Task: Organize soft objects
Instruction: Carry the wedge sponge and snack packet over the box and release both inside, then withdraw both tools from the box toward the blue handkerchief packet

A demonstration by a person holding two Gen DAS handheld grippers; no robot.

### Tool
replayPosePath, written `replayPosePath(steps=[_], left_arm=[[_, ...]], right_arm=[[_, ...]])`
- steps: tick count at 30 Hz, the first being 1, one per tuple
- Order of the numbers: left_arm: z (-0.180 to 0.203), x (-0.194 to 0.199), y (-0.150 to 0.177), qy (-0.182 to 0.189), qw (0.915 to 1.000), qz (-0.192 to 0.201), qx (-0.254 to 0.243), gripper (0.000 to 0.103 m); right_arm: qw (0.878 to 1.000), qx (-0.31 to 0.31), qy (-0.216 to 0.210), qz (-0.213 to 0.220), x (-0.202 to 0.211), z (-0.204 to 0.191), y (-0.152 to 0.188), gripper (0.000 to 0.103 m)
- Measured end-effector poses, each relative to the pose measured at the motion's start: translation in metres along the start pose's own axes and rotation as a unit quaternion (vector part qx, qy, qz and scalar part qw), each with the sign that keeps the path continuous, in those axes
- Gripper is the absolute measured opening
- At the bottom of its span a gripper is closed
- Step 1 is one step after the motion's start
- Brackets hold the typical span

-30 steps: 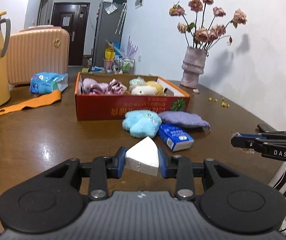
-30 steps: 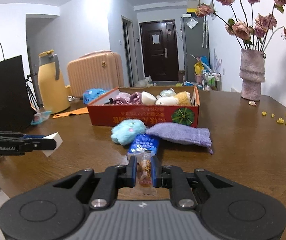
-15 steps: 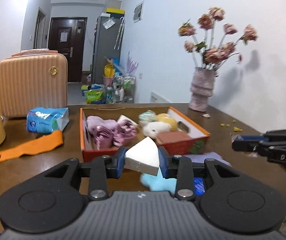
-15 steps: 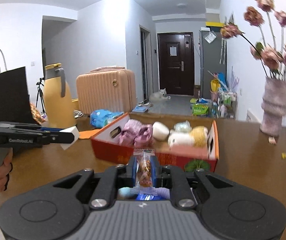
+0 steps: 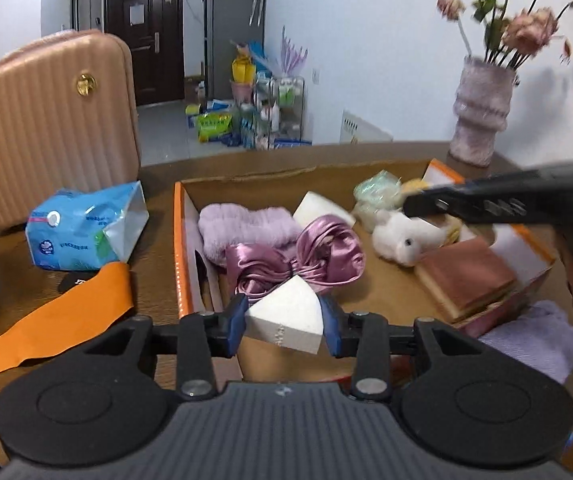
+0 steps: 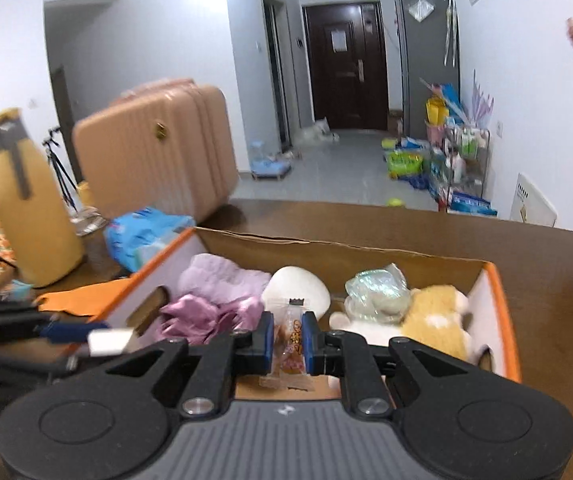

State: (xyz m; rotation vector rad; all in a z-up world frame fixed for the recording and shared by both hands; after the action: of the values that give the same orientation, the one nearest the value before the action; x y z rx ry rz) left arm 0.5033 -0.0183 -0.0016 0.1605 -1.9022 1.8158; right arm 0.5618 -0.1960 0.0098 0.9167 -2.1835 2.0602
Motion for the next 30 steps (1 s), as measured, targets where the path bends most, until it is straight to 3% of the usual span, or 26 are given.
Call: replayPosePath(steps=[3,4,5,6,8,12,20,30], left_arm=[[-0.004,-0.008,0.005,-0.007,0.9999,-0.005,0.007,0.056],[-0.006,-0.009,0.006,-0.007,0.9999,-0.005,0.01,0.066],[-0.008,-0.009,0.007,-0.009,0.9999,-0.002,0.011,0.069],[-0.008,-0.007,0.006,-0.004,0.9999,0.002,0.011,0.069],[-0.009,-0.003,0.005,-0.001,0.9999,0.004,0.012,0.069],[-0.013,0.005,-0.005,-0.008,0.9996,0.016,0.021,0.07],[-0.015,0.043,-0.027,-0.022,0.9981,0.044,0.036,0.076],[0.009,0.135,-0.037,-0.032,0.9932,0.109,0.025,0.082]], right_arm=[[0.999,0.004,0.01,-0.032,-0.035,0.0,0.002,0.017],[0.999,0.005,0.016,-0.038,-0.044,0.0,0.003,0.02],[0.999,0.007,0.018,-0.048,-0.052,0.0,0.006,0.031],[0.998,0.009,0.02,-0.055,-0.058,-0.001,0.009,0.043],[0.998,0.013,0.025,-0.052,-0.062,-0.003,0.012,0.05],[0.999,0.018,0.027,-0.041,-0.057,-0.005,0.007,0.051],[0.999,0.037,0.034,0.005,0.006,0.001,-0.027,0.055],[0.995,0.07,0.03,0.063,0.127,-0.004,-0.037,0.061]])
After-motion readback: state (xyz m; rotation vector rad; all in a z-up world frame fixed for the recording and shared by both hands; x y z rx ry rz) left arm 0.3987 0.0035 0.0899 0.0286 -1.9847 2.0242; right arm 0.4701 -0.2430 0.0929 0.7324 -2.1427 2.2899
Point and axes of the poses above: each gripper's, at about its wrist camera, not at the fingertips, and x roughly against the way its jaws point, z to its right, y to its underside, the point moved 5 cm from there along -x, roughly the way its jaws point, and after that the axes turned 13 degrees about z, right-handed, at the moved point
